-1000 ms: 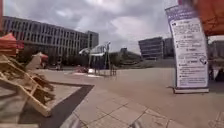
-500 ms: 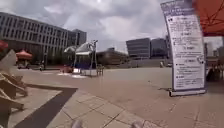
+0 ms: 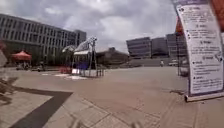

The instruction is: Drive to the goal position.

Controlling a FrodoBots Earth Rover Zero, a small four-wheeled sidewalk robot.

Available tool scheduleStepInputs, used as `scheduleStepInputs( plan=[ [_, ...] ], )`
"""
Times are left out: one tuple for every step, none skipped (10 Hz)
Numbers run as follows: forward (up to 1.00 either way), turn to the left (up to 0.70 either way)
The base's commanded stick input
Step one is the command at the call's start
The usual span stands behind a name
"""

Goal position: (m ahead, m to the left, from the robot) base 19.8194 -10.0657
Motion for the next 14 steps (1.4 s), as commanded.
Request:
scheduleStepInputs(
  plan=[
    [0.85, -0.25],
    [0.85, -0.35],
    [0.85, -0.35],
    [0.85, -0.35],
    [0.85, -0.35],
    [0.85, -0.35],
    [0.85, -0.21],
    [0.85, -0.04],
    [0.85, -0.02],
    [0.85, -0.02],
    [0.85, -0.02],
    [0.85, -0.02],
    [0.85, -0.02],
    [0.85, -0.02]
  ],
)
